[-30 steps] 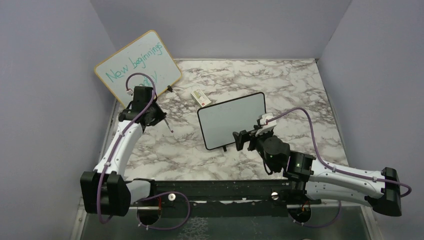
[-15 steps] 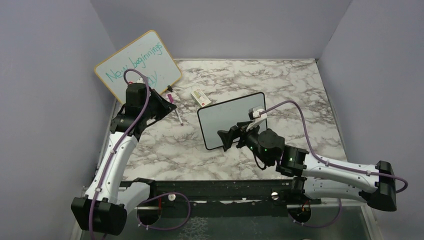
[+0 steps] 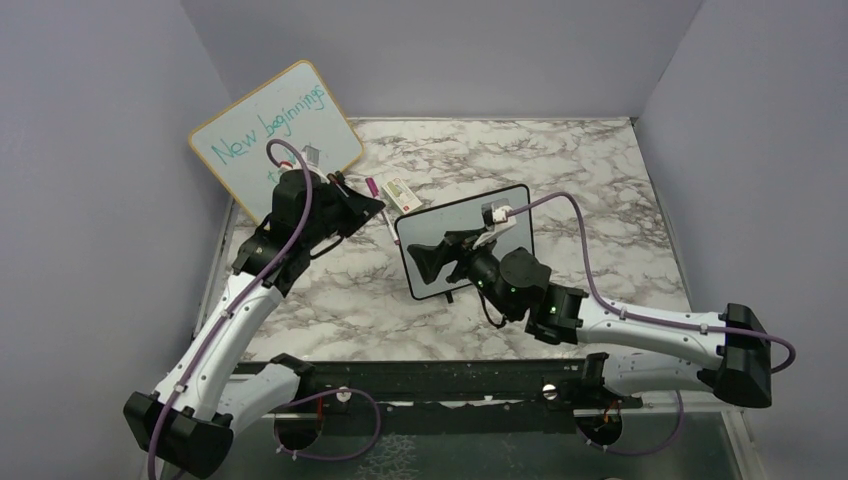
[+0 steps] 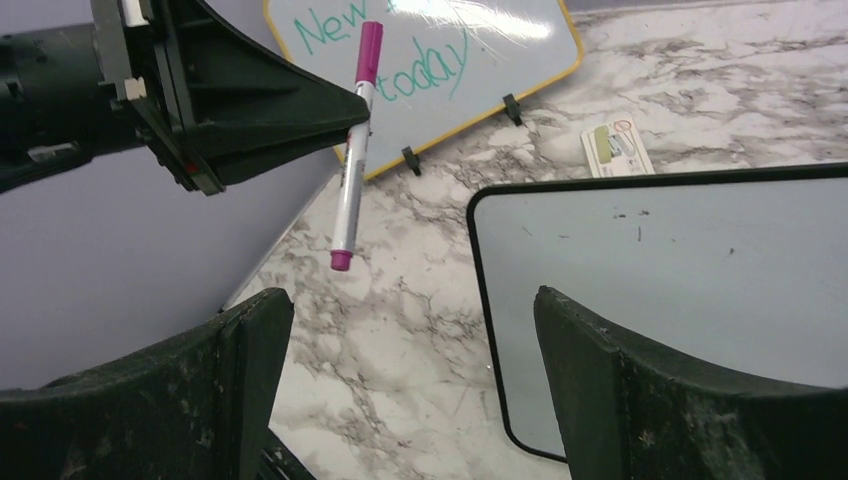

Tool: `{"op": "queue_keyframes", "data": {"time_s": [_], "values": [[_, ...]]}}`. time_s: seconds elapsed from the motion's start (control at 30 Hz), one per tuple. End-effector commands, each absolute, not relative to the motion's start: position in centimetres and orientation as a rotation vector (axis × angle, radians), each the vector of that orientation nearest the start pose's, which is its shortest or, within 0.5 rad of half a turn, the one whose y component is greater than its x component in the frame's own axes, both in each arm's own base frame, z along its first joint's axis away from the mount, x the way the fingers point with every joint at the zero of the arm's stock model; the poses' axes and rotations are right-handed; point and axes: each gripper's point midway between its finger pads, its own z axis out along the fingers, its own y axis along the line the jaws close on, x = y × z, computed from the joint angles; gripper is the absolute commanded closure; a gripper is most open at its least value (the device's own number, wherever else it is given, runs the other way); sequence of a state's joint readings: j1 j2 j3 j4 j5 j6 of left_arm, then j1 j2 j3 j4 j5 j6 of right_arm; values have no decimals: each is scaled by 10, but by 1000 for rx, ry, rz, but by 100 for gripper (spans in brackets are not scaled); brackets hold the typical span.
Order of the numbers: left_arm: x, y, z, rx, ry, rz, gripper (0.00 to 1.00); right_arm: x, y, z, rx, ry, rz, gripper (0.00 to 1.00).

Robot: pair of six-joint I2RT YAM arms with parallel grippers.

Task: Write a sentence on the whiteboard
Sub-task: Open the whiteboard marker at the center of the board.

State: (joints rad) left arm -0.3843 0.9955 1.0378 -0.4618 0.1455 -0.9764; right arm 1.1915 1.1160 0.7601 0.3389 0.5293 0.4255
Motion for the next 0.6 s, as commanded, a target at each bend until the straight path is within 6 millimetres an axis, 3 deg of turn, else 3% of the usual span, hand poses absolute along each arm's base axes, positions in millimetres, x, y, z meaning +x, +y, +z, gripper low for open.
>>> {"op": "queue_keyframes", "data": {"time_s": [0.0,0.33,0.57], "values": [[286,-186,306,-598,1938,-1074,100,217,346,320,-89,1538,950,6],[282,-214,308,-655,1902,-1141,100,234,354,321,8,1523,915,18],[277,-231,304,-666,1914,-1184,100,239,357,312,24,1535,884,46]]}}
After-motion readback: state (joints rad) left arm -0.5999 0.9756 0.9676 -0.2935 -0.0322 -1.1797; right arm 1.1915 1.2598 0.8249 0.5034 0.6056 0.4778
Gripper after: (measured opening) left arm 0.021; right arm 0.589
